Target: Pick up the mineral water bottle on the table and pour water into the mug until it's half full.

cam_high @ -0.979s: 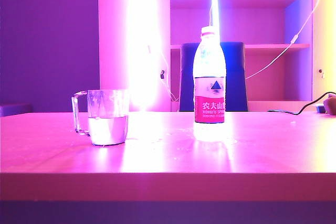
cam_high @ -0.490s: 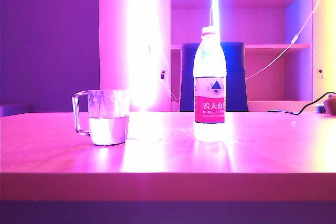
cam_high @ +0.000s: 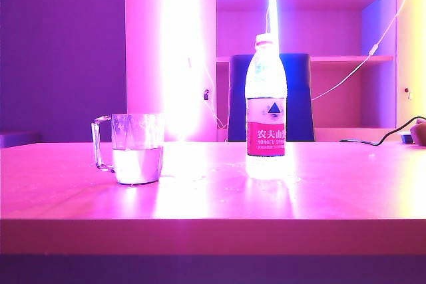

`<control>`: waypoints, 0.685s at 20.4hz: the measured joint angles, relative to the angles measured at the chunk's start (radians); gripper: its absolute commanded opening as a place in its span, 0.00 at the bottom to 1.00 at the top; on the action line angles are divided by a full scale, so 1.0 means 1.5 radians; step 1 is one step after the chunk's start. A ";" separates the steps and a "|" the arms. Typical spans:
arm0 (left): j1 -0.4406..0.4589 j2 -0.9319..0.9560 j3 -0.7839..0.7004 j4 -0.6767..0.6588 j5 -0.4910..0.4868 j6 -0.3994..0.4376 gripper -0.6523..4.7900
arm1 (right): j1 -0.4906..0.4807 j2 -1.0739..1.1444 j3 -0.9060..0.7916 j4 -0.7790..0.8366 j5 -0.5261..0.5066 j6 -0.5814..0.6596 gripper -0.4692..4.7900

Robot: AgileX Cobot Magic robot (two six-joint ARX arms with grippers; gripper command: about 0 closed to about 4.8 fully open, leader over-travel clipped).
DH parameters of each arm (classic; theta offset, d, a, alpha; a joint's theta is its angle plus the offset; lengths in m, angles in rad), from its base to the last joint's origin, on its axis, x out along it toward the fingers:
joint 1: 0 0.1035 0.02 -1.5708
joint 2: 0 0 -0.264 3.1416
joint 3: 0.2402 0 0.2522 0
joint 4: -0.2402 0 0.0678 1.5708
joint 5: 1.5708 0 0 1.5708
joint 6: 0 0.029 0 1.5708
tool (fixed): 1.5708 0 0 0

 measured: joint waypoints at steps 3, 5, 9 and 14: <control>0.000 0.000 0.000 0.000 0.000 0.000 0.11 | 0.001 0.001 0.000 -0.028 0.000 0.000 0.12; 0.000 0.000 0.000 0.000 0.000 0.000 0.11 | 0.001 0.001 0.000 -0.028 0.000 0.000 0.12; 0.000 0.000 0.000 0.000 0.000 0.000 0.11 | 0.001 0.001 0.000 -0.028 0.000 0.000 0.12; -0.007 -0.091 -0.003 -0.033 0.006 0.002 0.11 | 0.001 0.000 0.000 -0.029 0.000 0.000 0.12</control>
